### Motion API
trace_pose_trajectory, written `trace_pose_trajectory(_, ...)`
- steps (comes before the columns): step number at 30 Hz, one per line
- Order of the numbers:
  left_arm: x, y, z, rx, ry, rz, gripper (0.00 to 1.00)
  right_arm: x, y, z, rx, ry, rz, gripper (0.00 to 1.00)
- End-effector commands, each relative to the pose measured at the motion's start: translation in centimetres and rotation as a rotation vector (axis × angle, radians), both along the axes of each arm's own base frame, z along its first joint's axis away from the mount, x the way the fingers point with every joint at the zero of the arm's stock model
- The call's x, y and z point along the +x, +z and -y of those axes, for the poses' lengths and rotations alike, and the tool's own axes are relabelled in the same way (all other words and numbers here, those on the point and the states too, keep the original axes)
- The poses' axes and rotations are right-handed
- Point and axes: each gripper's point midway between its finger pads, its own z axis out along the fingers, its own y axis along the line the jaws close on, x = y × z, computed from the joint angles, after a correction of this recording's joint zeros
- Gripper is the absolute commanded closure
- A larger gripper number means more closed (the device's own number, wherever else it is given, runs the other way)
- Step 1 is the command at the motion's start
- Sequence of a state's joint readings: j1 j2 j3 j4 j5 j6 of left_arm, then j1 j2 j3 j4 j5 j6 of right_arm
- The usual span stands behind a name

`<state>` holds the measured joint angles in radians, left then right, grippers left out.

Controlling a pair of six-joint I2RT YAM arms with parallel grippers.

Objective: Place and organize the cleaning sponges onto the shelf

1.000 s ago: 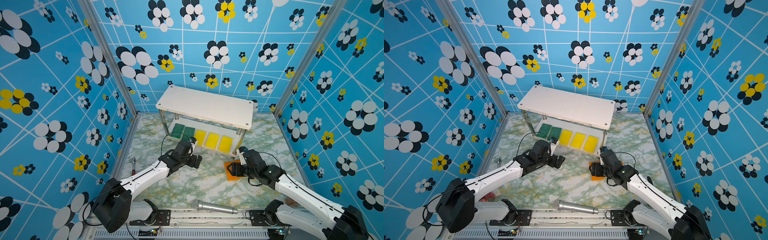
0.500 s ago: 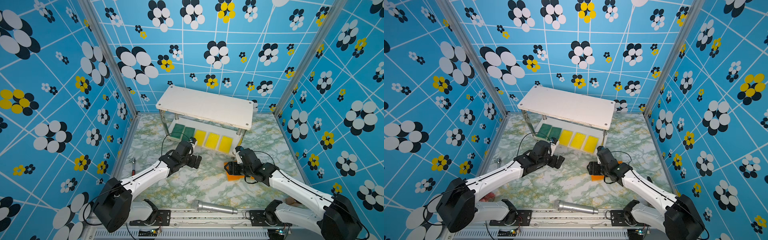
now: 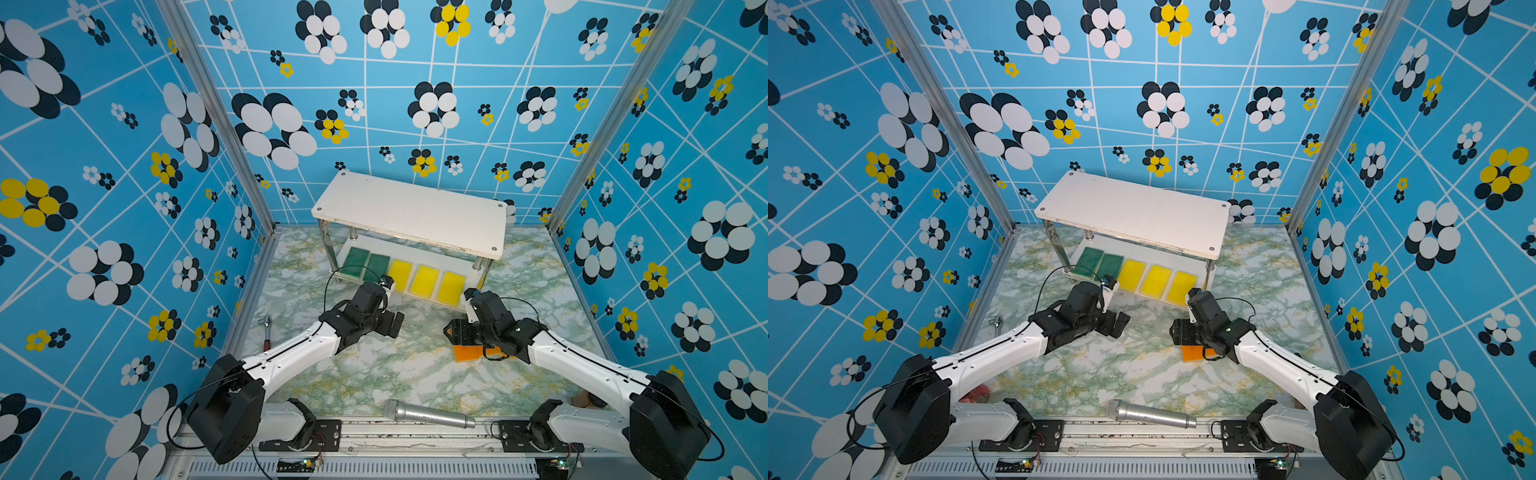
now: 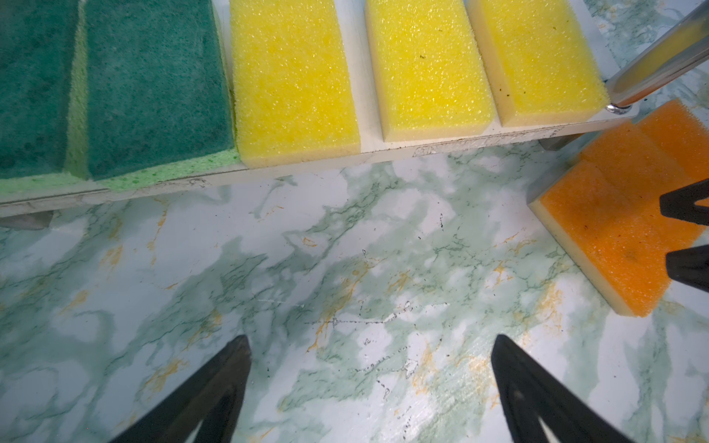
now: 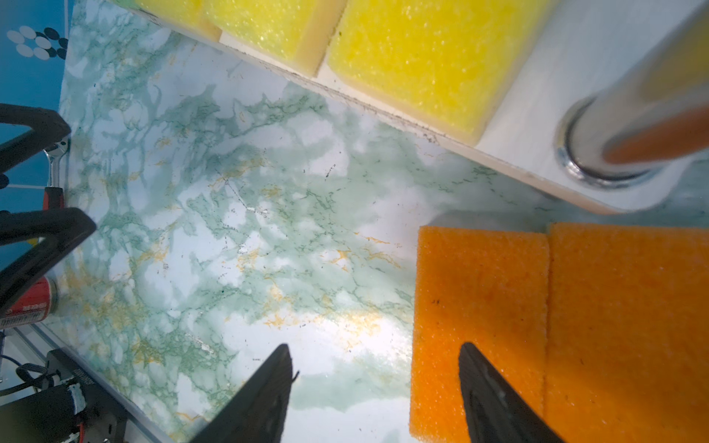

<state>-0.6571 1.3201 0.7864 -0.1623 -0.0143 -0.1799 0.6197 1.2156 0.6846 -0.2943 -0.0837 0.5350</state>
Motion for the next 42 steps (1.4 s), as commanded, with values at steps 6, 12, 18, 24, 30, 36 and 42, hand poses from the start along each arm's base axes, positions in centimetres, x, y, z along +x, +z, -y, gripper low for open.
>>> trace_pose_trajectory(6, -1.3, 0.2, 0.1, -0.040, 0.000, -0.025, 0.01, 0.0, 1.7, -0.1, -0.006, 0.016, 0.039, 0.29)
trace_pose_trajectory(12, -2.2, -0.5, -0.1, -0.051, -0.004, -0.041, 0.01, -1.1, 1.1, 1.1, -0.039, -0.013, 0.006, 0.29)
trace_pose_trajectory(18, -2.9, -0.8, 0.2, -0.060, -0.012, -0.048, 0.01, -2.9, -0.2, 4.2, -0.137, -0.107, -0.057, 0.29)
trace_pose_trajectory(24, -3.3, -1.0, 0.7, -0.074, -0.020, -0.055, 0.01, -3.7, -2.0, 4.6, -0.151, -0.122, -0.101, 0.29)
trace_pose_trajectory(30, -3.6, -1.3, 1.1, -0.074, -0.021, -0.064, 0.01, -3.6, -3.7, 3.8, -0.139, -0.105, -0.124, 0.29)
trace_pose_trajectory(36, -3.7, -1.0, 1.4, -0.068, -0.023, -0.050, 0.01, -3.8, -5.3, 2.4, -0.211, -0.054, -0.142, 0.29)
trace_pose_trajectory(42, -3.9, -1.1, 1.3, -0.059, -0.020, -0.042, 0.01, -3.7, -7.1, 0.3, -0.261, 0.009, -0.197, 0.29)
